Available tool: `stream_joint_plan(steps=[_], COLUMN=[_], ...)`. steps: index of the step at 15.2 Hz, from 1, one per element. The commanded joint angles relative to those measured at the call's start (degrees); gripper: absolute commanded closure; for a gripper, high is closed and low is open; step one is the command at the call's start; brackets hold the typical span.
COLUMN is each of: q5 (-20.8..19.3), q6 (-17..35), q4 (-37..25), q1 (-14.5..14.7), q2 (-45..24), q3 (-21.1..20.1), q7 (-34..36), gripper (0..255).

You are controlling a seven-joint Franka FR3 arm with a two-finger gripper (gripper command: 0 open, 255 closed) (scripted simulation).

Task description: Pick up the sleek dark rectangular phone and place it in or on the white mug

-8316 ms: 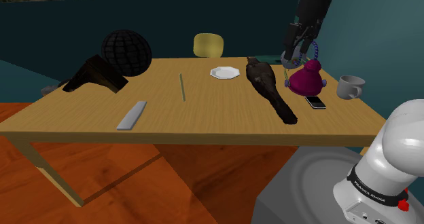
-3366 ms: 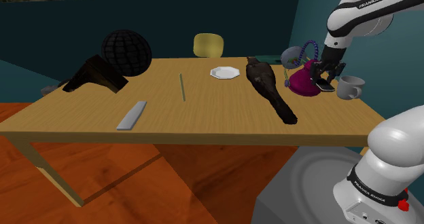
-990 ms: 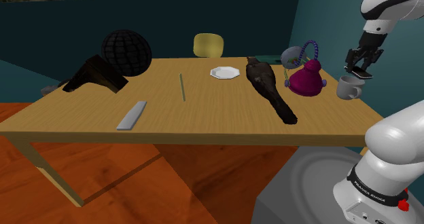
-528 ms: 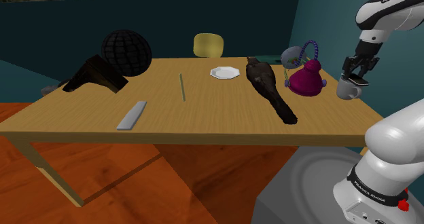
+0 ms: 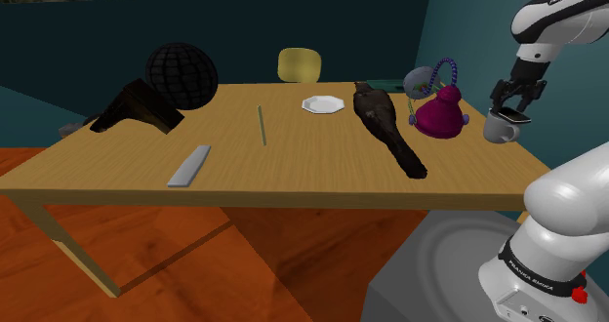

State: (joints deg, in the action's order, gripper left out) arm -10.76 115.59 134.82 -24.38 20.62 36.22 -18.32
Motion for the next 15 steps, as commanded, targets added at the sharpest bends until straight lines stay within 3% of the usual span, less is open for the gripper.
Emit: stream_joint_plan(steps=[1,3,7,15], q5=[0.0,0.2,0.2,0.2], q6=[-0.1,-0.2,-7.8,-7.8], q4=[0.3,0.1,-5.8,-5.8], q1=[-0.5,-0.5,-0.6,-0.6], q2=[-0.2,-0.3,1.5,1.5], q3=[0.8,0.6,-0.9,-0.9], q7=[0.0,0.2,0.6,0.6], gripper=[0,0,0,0])
